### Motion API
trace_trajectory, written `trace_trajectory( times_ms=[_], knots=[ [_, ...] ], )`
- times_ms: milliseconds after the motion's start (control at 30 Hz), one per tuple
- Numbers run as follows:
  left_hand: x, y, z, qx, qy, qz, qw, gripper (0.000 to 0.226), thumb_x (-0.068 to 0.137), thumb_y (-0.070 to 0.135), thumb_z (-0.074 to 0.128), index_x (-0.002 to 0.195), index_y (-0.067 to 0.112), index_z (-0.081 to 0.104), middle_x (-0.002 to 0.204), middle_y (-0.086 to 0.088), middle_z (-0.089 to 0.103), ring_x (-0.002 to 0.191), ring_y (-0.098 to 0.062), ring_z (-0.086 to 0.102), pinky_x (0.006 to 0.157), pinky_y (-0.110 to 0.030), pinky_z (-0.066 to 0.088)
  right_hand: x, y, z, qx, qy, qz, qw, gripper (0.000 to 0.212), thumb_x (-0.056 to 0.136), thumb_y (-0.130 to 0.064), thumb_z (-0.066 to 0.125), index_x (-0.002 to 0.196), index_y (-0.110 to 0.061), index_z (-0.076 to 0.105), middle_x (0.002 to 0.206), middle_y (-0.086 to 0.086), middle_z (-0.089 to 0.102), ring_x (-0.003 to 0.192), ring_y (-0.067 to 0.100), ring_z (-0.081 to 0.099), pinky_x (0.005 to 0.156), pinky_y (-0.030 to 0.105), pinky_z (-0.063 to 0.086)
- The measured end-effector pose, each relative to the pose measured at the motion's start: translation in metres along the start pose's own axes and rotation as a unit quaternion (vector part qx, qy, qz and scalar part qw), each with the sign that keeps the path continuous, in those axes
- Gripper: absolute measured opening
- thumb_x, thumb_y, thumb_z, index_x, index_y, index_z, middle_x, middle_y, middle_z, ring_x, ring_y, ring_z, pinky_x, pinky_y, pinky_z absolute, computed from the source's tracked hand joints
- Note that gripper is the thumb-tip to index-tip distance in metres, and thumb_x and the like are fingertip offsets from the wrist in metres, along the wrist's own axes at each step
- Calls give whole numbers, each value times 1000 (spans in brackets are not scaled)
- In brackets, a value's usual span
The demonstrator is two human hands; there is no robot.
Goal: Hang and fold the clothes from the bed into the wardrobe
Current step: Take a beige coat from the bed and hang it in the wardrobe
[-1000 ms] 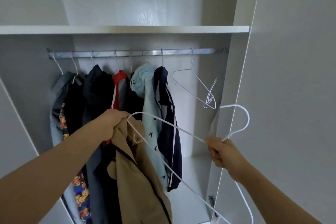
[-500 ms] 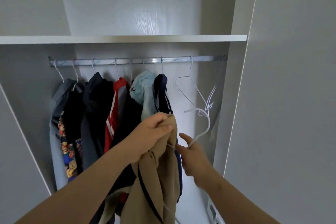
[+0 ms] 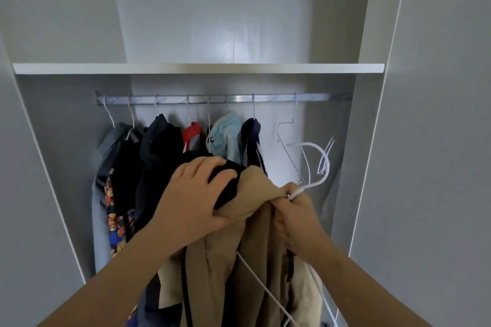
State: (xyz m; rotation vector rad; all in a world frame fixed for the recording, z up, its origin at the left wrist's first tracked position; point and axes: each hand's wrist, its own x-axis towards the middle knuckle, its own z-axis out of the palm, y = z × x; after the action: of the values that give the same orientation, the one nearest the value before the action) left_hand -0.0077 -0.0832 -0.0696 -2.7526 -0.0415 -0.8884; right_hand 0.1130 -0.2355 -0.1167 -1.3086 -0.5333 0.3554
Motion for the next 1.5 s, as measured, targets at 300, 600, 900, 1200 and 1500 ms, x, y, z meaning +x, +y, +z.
trace_trajectory(
  times_ms=[300, 600, 900, 1200, 1500],
  knots=[
    [22, -7, 5, -76, 51, 75, 993, 46, 71, 33, 65, 110, 9, 65, 78, -4, 62, 65, -22, 61, 66, -24, 47, 1, -33, 13, 14, -132, -7, 991, 36, 93, -3, 49, 64, -15, 31, 39, -3, 28, 30, 8, 21, 34, 12, 19],
    [35, -13, -9, -243, 101, -35, 964, 52, 70, 46, 42, 102, 14, 67, 93, 3, 66, 83, -11, 58, 70, -22, 43, 13, -62, -35, -80, 47, -134, 987, 13, 93, -16, 50, 89, -25, 58, 65, -5, 66, 50, 1, 53, 51, 14, 39],
    [42, -33, -24, -203, 187, -274, 921, 15, 82, 33, 63, 90, 30, 51, 72, 17, 50, 73, -13, 49, 55, -27, 31, -4, -2, -54, -361, 199, -391, 823, 42, 81, -13, 60, 67, -35, 27, 65, -16, 33, 48, 4, 36, 48, 12, 30],
    [45, -49, -52, -353, 226, -287, 861, 33, 75, 11, 70, 62, 29, 45, 64, 9, 51, 60, -3, 45, 54, -25, 35, 22, 30, -38, -426, -99, -56, 898, 58, 85, -32, 63, 137, -26, 40, 130, -14, 41, 119, 12, 44, 96, 21, 33],
    [36, -64, -66, -423, 245, -258, 833, 39, 65, -6, 71, 58, 24, 49, 62, 8, 53, 53, 8, 48, 50, -8, 39, 34, 35, 4, -386, -248, 17, 888, 74, 79, -26, 66, 140, -36, 25, 123, 4, 55, 110, 21, 55, 90, 27, 51]
  ],
)
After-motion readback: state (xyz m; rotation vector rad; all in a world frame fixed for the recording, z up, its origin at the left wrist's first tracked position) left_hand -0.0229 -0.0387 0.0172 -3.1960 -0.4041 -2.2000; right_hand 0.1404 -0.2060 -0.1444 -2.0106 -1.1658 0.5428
